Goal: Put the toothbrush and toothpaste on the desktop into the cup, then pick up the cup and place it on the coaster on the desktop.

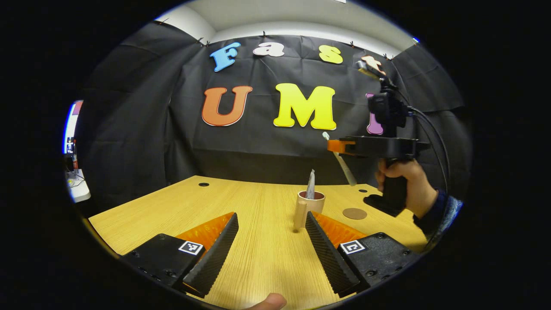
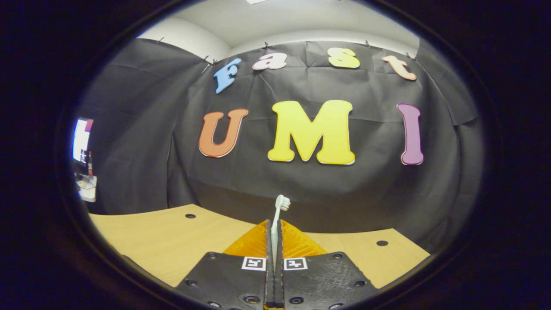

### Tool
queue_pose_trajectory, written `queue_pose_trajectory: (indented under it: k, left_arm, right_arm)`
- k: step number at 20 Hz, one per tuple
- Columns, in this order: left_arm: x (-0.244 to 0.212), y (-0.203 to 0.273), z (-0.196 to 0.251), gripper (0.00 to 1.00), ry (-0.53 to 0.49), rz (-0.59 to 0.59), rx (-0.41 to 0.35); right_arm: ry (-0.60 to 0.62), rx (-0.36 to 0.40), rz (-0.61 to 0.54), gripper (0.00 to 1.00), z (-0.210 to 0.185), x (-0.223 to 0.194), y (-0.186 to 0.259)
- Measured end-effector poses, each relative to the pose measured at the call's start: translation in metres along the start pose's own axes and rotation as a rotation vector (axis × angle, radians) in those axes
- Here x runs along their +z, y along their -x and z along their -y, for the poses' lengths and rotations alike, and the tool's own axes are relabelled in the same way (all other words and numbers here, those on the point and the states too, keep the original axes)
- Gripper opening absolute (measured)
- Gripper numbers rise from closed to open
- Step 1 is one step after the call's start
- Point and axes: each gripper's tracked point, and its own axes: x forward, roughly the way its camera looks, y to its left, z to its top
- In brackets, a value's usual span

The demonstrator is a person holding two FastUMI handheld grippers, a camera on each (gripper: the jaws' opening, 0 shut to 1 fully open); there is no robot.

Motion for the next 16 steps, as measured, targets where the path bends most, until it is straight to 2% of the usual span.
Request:
queue_pose_trajectory:
  k: [6, 13, 14, 15, 16]
  left_arm:
    - [-0.011, 0.000, -0.013, 0.98, 0.058, -0.011, 0.002]
    - [-0.014, 0.002, -0.008, 0.98, 0.064, -0.018, -0.017]
    - [-0.014, 0.002, -0.005, 1.00, 0.063, -0.018, -0.027]
    - [-0.014, 0.002, -0.002, 0.98, 0.060, -0.019, -0.034]
    - [-0.013, 0.002, 0.001, 0.98, 0.055, -0.019, -0.040]
  right_arm:
    - [-0.028, -0.054, -0.004, 0.00, -0.002, -0.009, -0.033]
    - [-0.023, -0.061, -0.027, 0.00, -0.007, -0.018, -0.041]
    - [-0.021, -0.062, -0.031, 0.00, -0.008, -0.019, -0.042]
    - [-0.022, -0.057, -0.031, 0.00, -0.009, -0.019, -0.041]
    - [-0.022, -0.054, -0.031, 0.03, -0.010, -0.018, -0.042]
